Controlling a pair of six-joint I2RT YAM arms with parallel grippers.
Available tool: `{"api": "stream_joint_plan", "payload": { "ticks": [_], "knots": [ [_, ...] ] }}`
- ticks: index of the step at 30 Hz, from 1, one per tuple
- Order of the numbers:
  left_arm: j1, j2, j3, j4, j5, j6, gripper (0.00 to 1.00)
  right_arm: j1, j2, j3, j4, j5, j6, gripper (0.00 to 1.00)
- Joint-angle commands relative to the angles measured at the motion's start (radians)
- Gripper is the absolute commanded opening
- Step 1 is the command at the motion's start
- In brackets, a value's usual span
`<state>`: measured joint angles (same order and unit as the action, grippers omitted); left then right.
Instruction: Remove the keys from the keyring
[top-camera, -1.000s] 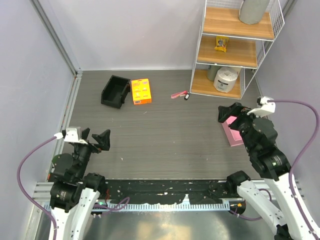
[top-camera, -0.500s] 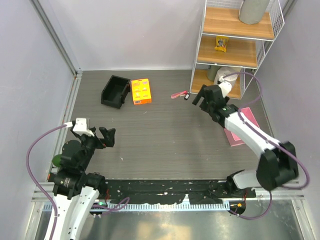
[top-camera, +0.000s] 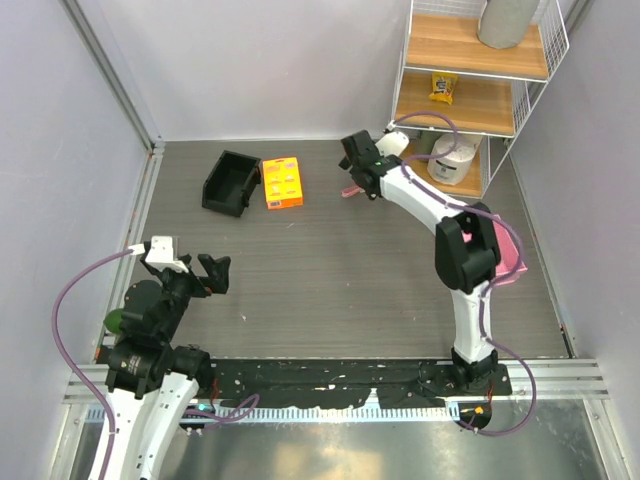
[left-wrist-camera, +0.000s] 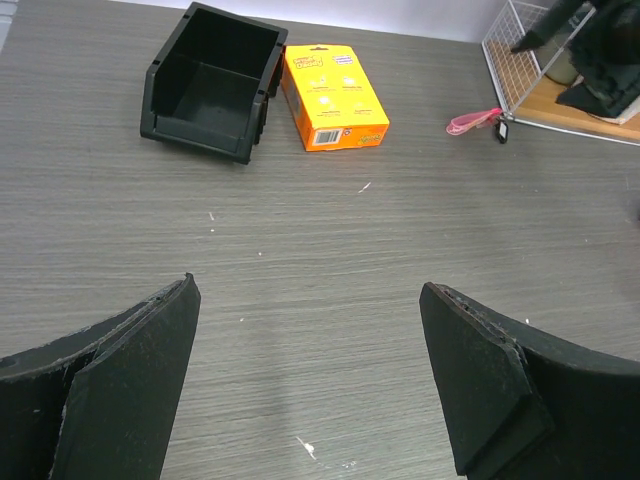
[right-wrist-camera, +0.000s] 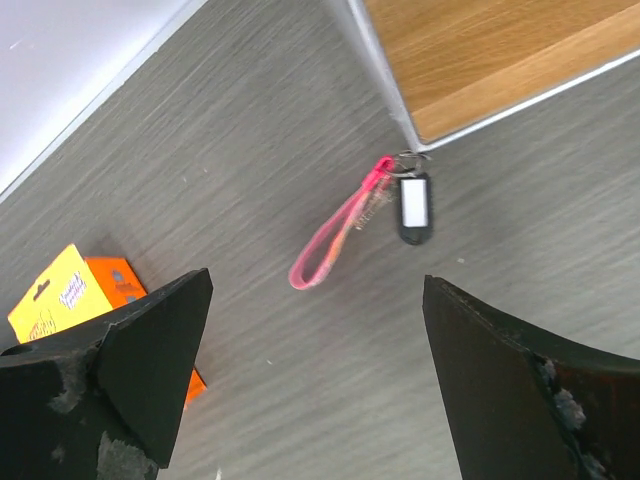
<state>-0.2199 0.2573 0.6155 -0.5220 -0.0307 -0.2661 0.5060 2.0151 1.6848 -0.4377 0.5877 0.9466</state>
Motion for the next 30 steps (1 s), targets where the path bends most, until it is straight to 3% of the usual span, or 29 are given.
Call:
{"api": "stream_joint_plan", "payload": {
  "ticks": [1, 10, 17, 19, 21, 22, 24, 25, 30],
  "knots": [
    [0.005, 0.003, 0.003, 0.019, -0.017, -0.002, 0.99, 0.028, 0.118, 0.219, -0.199, 0.068, 0.136, 0.93],
    [0.005, 0.008, 0.001, 0.016, -0.020, -0.001, 0.99, 0.020, 0.332, 0.447, -0.289, 0.008, 0.214, 0.96],
    [0.005, 0.000, 0.001, 0.013, -0.026, -0.001, 0.99, -0.027, 0.456, 0.504, -0.280, -0.080, 0.302, 0.95],
    [0.005, 0.000, 0.001, 0.014, -0.029, -0.001, 0.99, -0.043, 0.476, 0.509, -0.254, -0.107, 0.305, 0.83],
    [0.005, 0.000, 0.003, 0.013, -0.028, 0.001, 0.99, -0.053, 0.491, 0.512, -0.242, -0.138, 0.319, 0.62],
    [0.005, 0.002, 0.001, 0.013, -0.028, 0.001, 0.99, -0.060, 0.496, 0.513, -0.240, -0.158, 0.323, 0.35],
    [0.005, 0.003, 0.004, 0.011, -0.029, 0.001, 0.99, -0.063, 0.494, 0.513, -0.236, -0.184, 0.337, 0.11],
    [0.005, 0.003, 0.004, 0.011, -0.029, 0.002, 0.99, -0.064, 0.493, 0.513, -0.234, -0.193, 0.340, 0.05],
    [0.004, -0.003, 0.004, 0.013, -0.018, 0.002, 0.99, -0.058, 0.392, 0.431, -0.201, -0.181, 0.321, 0.05]
  ]
}}
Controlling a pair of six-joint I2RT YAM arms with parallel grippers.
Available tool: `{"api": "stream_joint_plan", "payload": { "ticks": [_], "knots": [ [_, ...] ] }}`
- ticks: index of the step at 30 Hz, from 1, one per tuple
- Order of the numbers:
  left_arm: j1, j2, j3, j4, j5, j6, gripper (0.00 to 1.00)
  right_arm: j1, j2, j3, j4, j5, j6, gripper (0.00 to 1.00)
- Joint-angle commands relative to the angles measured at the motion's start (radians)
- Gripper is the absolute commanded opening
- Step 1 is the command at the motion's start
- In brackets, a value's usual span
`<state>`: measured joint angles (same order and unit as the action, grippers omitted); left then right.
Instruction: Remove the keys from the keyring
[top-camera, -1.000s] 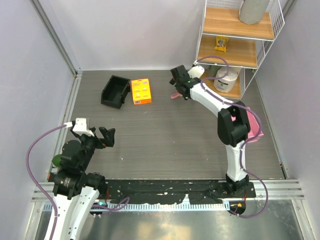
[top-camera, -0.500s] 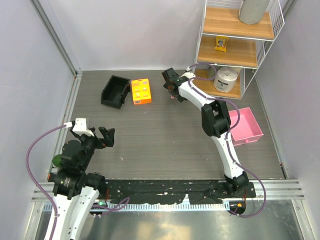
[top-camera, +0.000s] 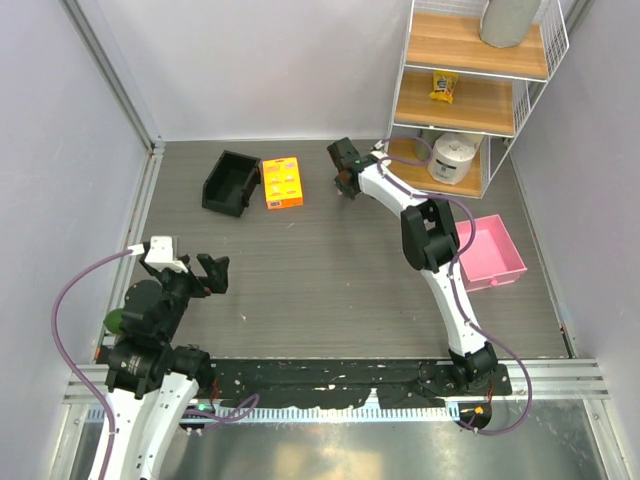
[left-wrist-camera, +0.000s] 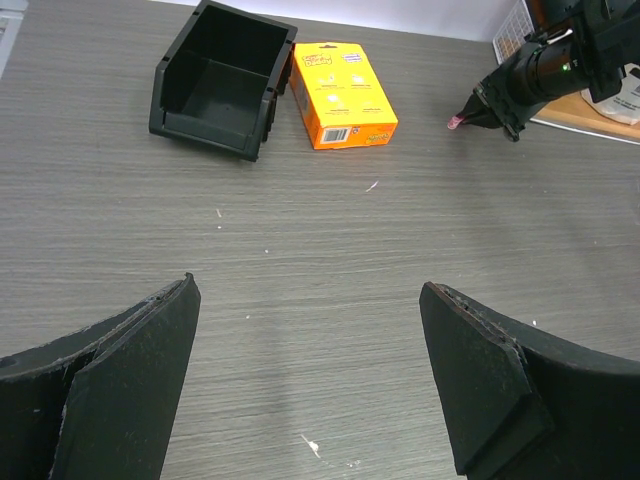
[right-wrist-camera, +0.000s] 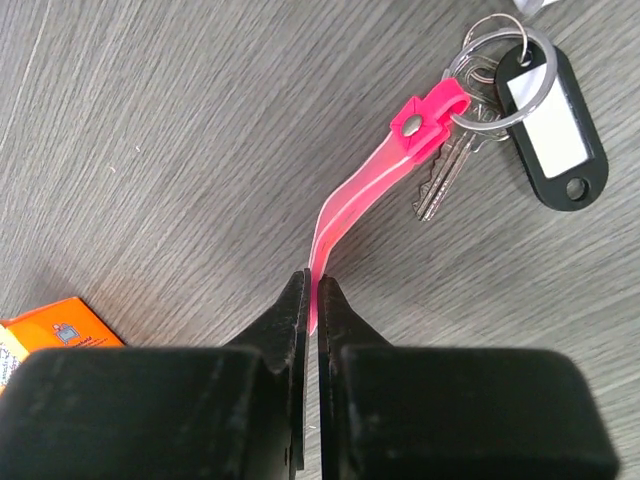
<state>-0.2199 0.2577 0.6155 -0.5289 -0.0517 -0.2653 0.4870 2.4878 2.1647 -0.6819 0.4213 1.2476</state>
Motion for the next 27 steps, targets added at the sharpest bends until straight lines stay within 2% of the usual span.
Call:
{"api": "stream_joint_plan", "payload": {
  "ticks": [1, 5, 10, 16, 22, 27],
  "knots": [
    [0.005, -0.008, 0.001, 0.024, 0.013, 0.001, 0.99, -0.033, -0.105, -0.119, 0.068, -0.001, 0.010, 0.05],
    [0.005, -0.012, 0.001, 0.032, 0.023, 0.000, 0.99, -0.004, -0.326, -0.355, 0.221, -0.001, -0.086, 0.05],
    [0.005, -0.003, 0.000, 0.033, 0.033, -0.003, 0.99, 0.054, -0.567, -0.679, 0.461, -0.093, -0.233, 0.05],
    [0.004, 0.020, 0.003, 0.026, 0.038, -0.006, 0.99, 0.159, -0.786, -1.087, 0.594, -0.218, -0.243, 0.05],
    [0.005, 0.025, 0.001, 0.026, 0.046, -0.008, 0.99, 0.243, -0.909, -1.269, 0.778, -0.461, -0.364, 0.05],
    [0.005, 0.029, -0.002, 0.023, 0.023, -0.017, 0.99, 0.321, -0.998, -1.326, 0.769, -0.567, -0.470, 0.06]
  ]
}}
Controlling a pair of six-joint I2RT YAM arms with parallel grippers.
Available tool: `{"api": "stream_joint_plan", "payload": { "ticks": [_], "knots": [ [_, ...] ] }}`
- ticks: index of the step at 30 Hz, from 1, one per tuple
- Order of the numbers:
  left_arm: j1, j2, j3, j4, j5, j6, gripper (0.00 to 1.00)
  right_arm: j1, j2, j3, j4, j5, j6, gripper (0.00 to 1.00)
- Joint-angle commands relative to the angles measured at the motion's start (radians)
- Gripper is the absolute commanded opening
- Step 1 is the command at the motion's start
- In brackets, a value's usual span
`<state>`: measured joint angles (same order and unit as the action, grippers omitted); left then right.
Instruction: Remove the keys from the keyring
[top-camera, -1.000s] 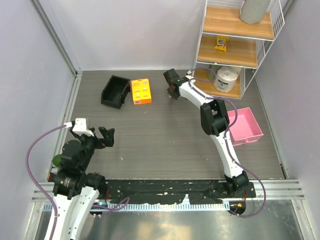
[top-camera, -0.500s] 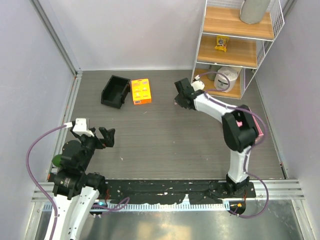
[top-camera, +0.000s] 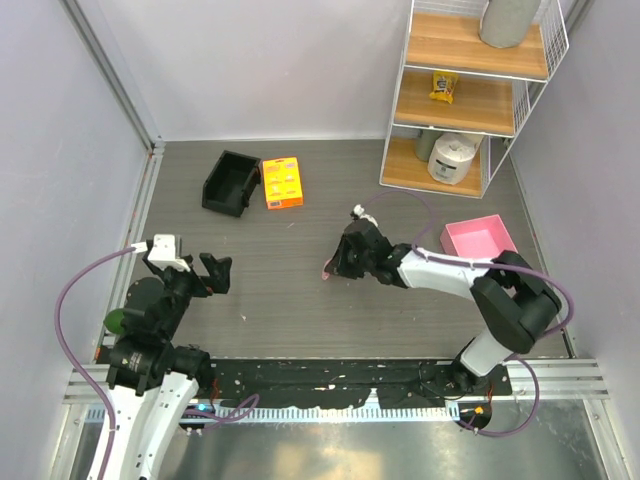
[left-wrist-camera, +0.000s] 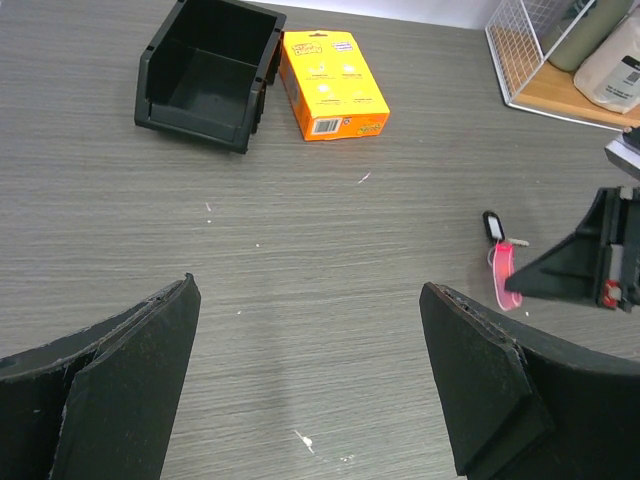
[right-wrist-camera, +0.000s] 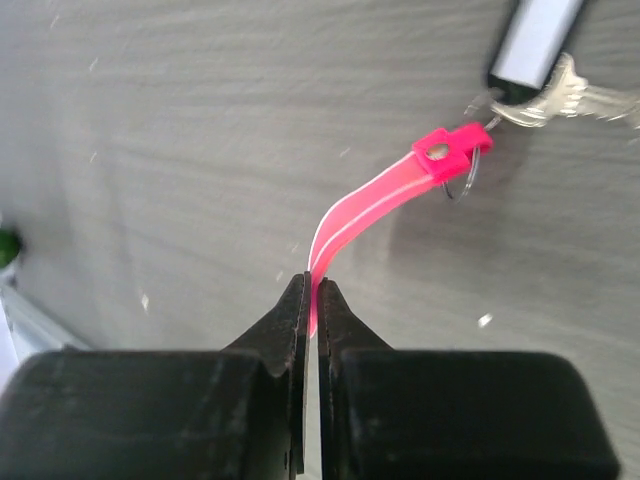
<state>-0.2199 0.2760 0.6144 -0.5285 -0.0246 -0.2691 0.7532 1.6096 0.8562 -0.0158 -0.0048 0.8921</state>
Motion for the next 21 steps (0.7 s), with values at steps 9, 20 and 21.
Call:
{"api": "stream_joint_plan", "payload": {
  "ticks": [9, 20, 21],
  "knots": [
    [0.004, 0.046, 0.002, 0.019, 0.015, -0.018, 0.99, 0.147, -0.267, -0.126, 0.123, -0.232, -0.108, 0.75],
    [-0.148, 0.270, 0.054, -0.097, 0.065, -0.166, 0.99, 0.107, -0.643, -0.106, -0.317, 0.396, -0.220, 0.89],
    [-0.191, 0.293, 0.051, -0.088, 0.043, -0.183, 0.98, 0.101, -0.658, -0.108, -0.340, 0.441, -0.222, 0.89]
  ]
}}
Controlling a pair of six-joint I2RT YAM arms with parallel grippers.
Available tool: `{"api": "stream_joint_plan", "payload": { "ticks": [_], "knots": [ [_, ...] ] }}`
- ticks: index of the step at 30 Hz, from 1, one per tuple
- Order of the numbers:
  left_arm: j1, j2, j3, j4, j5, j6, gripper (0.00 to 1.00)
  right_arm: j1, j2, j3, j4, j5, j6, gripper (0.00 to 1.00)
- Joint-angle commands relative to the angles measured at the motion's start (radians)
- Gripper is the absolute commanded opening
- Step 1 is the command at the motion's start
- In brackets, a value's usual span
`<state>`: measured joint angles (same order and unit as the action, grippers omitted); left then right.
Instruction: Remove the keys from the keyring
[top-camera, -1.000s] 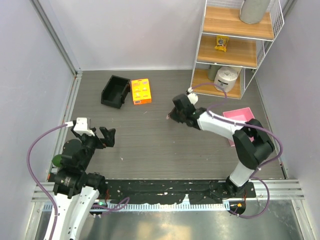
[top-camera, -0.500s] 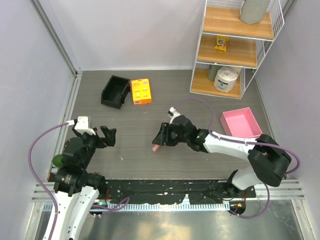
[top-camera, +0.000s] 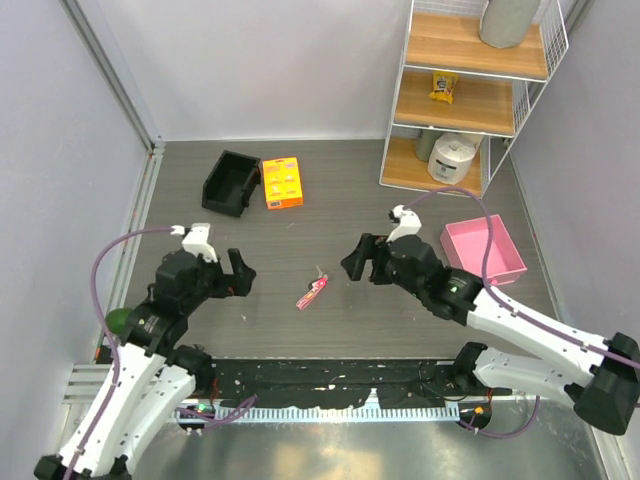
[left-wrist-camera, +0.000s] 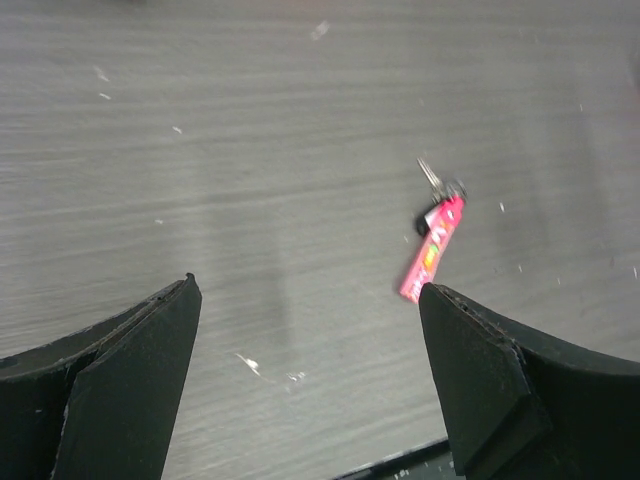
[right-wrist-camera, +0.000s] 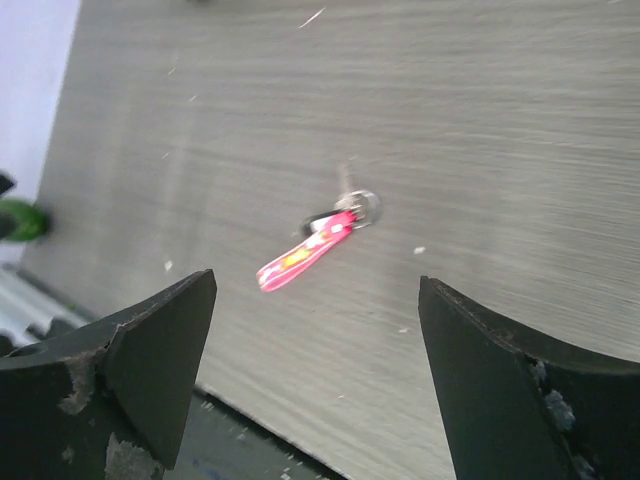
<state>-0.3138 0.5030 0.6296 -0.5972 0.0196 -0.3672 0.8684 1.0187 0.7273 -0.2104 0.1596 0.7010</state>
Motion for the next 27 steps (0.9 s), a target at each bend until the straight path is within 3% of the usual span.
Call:
{"api": "stream_joint_plan", "payload": {
  "ticks": [1, 5, 8, 16, 18, 20, 27],
  "knots": [
    [-0.144, 0.092, 0.030, 0.003, -0.012, -0.107, 0.97, -0.017, -0.086, 0.023, -0.156, 0.299, -0.028, 0.89],
    [-0.339, 0.247, 0.039, 0.143, -0.110, -0.138, 0.87, -0.040, -0.126, 0.030, -0.222, 0.400, -0.026, 0.88],
    [-0.419, 0.423, 0.108, 0.189, -0.151, -0.108, 0.78, -0.048, -0.155, 0.018, -0.245, 0.443, -0.028, 0.88],
    [-0.441, 0.794, 0.301, 0.244, -0.144, -0.101, 0.64, -0.052, -0.262, -0.034, -0.247, 0.503, -0.024, 0.88],
    [-0.441, 0.876, 0.373, 0.218, -0.124, -0.108, 0.52, -0.052, -0.285, -0.043, -0.247, 0.529, -0.027, 0.87],
    [-0.441, 0.952, 0.450, 0.192, -0.077, -0.131, 0.46, -0.055, -0.310, -0.051, -0.247, 0.547, -0.038, 0.87],
    [-0.469, 1.196, 0.643, 0.071, -0.072, -0.196, 0.52, -0.058, -0.382, -0.068, -0.250, 0.583, -0.069, 0.87]
  ]
}}
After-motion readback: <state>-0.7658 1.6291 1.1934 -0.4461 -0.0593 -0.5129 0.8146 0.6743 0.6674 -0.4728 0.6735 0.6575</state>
